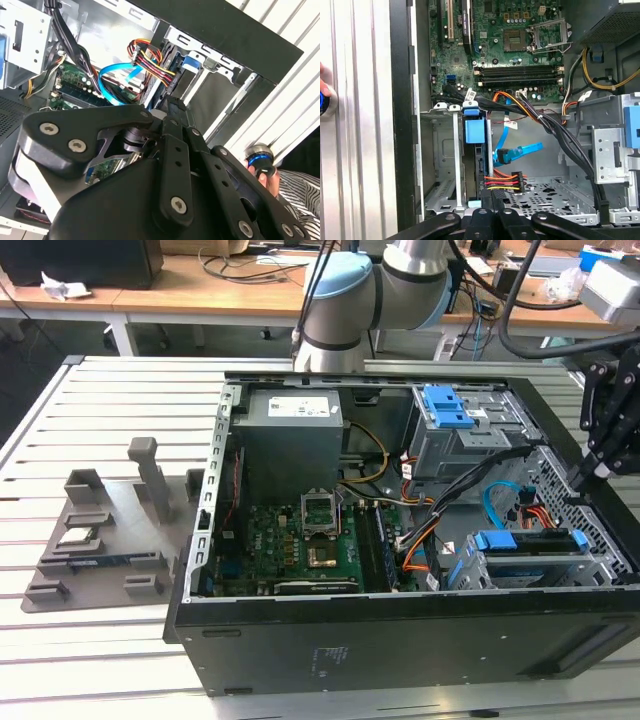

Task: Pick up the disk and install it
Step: 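Insert the first disk wire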

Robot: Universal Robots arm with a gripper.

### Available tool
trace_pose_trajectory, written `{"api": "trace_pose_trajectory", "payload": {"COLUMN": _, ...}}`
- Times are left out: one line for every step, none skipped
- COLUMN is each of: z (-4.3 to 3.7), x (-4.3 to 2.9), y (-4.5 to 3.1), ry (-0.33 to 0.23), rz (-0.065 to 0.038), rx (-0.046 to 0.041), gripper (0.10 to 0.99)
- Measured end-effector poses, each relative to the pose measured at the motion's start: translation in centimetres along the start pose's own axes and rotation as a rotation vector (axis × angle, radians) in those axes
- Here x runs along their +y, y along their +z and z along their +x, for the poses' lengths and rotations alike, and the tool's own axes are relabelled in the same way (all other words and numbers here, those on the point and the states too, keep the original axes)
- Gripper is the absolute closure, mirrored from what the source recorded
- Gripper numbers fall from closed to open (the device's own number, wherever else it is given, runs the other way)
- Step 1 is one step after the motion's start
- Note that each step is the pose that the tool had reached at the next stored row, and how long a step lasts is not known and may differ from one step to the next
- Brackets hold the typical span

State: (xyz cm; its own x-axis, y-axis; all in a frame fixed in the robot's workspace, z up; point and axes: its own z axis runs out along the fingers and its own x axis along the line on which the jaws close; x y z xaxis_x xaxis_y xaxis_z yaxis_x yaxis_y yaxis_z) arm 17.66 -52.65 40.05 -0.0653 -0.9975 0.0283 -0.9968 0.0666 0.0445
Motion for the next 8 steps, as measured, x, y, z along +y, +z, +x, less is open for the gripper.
{"api": "trace_pose_trajectory", "payload": {"z": 0.01, "x": 0.01, "y": -0.28, "ry": 0.000, "rz": 0.000, "rx": -0.0001, "gripper": 0.980}}
{"api": "trace_pose_trajectory", "payload": {"z": 0.02, "x": 0.02, "y": -0.55, "ry": 0.000, "rz": 0.000, "rx": -0.0001, "gripper": 0.980}}
{"api": "trace_pose_trajectory", "payload": {"z": 0.02, "x": 0.03, "y": -0.66, "ry": 0.000, "rz": 0.000, "rx": -0.0004, "gripper": 0.980}}
{"api": "trace_pose_trajectory", "payload": {"z": 0.01, "x": 0.03, "y": -0.67, "ry": 0.000, "rz": 0.000, "rx": -0.0006, "gripper": 0.980}}
{"api": "trace_pose_trajectory", "payload": {"z": 0.02, "x": 0.03, "y": -0.68, "ry": 0.000, "rz": 0.000, "rx": -0.0004, "gripper": 0.980}}
{"api": "trace_pose_trajectory", "payload": {"z": 0.02, "x": 0.03, "y": -0.67, "ry": 0.000, "rz": 0.000, "rx": -0.0006, "gripper": 0.980}}
{"api": "trace_pose_trajectory", "payload": {"z": 0.02, "x": 0.03, "y": -0.67, "ry": 0.000, "rz": 0.000, "rx": -0.0006, "gripper": 0.980}}
{"api": "trace_pose_trajectory", "payload": {"z": 0.02, "x": 0.03, "y": -0.67, "ry": 0.000, "rz": 0.000, "rx": -0.0007, "gripper": 0.980}}
